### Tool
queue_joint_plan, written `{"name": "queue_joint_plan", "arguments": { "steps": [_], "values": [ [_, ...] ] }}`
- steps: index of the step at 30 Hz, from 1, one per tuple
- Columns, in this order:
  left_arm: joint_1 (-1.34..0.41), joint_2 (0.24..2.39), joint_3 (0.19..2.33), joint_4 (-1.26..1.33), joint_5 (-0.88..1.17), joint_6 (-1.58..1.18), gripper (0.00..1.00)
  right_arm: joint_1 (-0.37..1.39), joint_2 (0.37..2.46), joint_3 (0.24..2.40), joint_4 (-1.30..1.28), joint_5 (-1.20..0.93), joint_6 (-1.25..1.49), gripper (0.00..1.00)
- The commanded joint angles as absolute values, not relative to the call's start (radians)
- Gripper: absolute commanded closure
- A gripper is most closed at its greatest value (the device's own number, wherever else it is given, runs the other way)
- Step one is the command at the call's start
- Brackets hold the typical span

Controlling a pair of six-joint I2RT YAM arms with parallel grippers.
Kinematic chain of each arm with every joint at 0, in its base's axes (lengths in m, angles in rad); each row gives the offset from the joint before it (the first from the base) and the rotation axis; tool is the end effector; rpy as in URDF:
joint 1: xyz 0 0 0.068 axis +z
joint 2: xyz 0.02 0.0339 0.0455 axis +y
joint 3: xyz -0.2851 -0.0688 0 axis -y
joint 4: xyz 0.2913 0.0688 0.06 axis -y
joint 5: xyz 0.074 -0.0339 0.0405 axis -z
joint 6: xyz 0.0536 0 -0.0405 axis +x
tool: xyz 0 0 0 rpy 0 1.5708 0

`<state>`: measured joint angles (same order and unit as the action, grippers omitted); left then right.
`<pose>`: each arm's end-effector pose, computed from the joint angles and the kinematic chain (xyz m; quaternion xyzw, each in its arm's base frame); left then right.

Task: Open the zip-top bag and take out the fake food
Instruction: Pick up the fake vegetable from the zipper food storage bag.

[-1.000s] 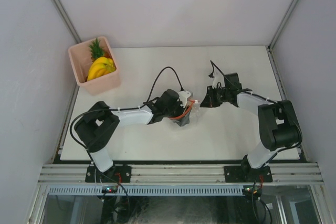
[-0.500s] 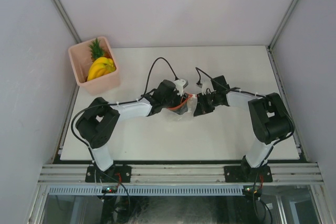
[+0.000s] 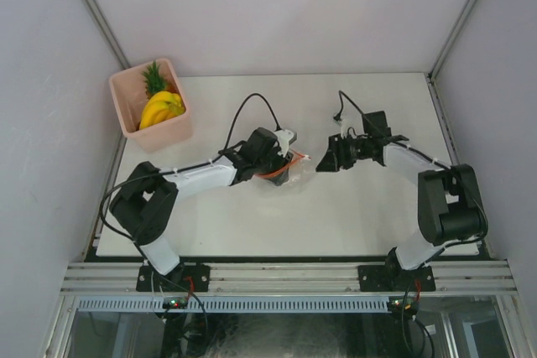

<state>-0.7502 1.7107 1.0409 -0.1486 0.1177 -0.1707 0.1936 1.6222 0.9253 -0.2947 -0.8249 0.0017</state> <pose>0.2973 -0.2857 0.1691 0.2860 0.8836 -0.2120 0.3042 0.3427 0.1073 0.1649 -0.1981 0.8630 0.4078 0.2229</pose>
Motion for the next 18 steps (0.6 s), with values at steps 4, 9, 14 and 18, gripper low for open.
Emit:
{"name": "queue_joint_plan", "arguments": {
  "steps": [4, 9, 14, 18],
  "values": [
    [-0.716, 1.599, 1.022, -0.114, 0.243, -0.177, 0.52, 0.133, 1.469, 0.951, -0.313, -1.110, -0.220, 0.47],
    [-0.695, 1.600, 1.004, -0.081, 0.293, -0.223, 0.52, 0.215, 1.363, 0.873, -0.207, -1.066, -0.375, 0.33],
    [-0.670, 1.602, 0.972, 0.000, 0.316, -0.292, 0.52, 0.266, 1.351, 0.811, 0.142, -0.893, -0.260, 0.05],
    [-0.659, 1.596, 0.956, 0.017, 0.317, -0.295, 0.53, 0.145, 1.500, 0.849, 0.359, -0.921, 0.140, 0.11]
  ]
}}
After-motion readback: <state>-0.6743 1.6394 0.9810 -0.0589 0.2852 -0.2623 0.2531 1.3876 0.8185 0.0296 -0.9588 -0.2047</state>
